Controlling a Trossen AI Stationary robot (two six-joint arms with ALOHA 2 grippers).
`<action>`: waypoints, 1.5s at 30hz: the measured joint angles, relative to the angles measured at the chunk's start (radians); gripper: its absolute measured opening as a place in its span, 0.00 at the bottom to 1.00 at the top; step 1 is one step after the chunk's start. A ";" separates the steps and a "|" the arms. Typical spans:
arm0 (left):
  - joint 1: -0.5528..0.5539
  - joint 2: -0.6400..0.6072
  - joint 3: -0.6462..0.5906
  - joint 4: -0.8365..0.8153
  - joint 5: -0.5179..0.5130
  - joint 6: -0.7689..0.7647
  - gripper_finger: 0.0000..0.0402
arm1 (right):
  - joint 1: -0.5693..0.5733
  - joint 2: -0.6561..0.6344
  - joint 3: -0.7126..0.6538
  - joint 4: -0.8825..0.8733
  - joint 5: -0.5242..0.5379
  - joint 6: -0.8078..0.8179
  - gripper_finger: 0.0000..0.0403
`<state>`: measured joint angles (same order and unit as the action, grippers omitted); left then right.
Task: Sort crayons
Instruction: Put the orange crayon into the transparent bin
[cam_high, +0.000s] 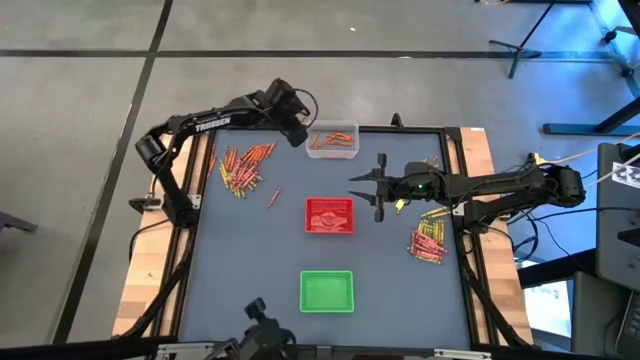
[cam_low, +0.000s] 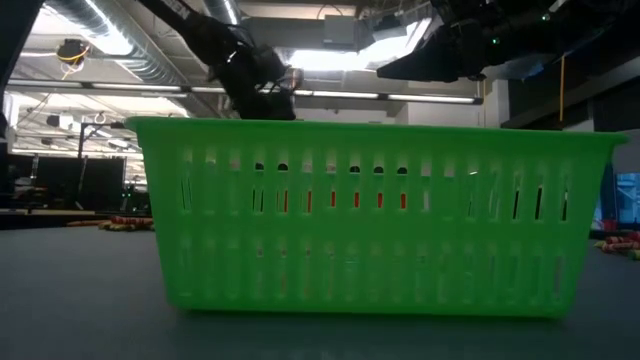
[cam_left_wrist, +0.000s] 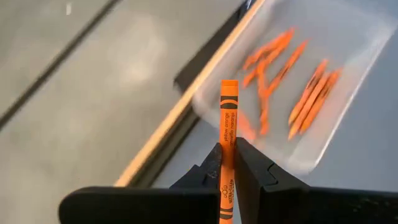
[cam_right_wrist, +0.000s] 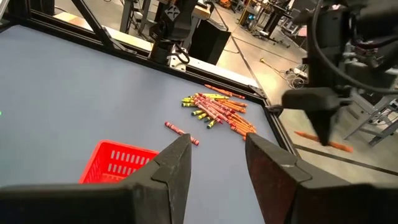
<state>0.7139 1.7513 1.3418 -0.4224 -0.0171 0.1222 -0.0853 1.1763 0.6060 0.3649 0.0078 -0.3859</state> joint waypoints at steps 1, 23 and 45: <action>-0.004 0.003 0.000 0.033 0.010 0.000 0.02 | 0.000 0.000 0.000 0.000 0.000 0.000 0.38; -0.087 0.221 0.000 0.395 0.081 0.019 0.13 | 0.000 0.000 0.000 0.000 0.000 0.014 0.38; -0.069 -0.088 0.000 -0.020 -0.136 0.014 0.29 | 0.000 0.000 0.000 -0.003 0.000 0.019 0.38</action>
<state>0.6453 1.6632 1.3418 -0.4426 -0.1533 0.1361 -0.0849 1.1763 0.6060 0.3621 0.0078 -0.3667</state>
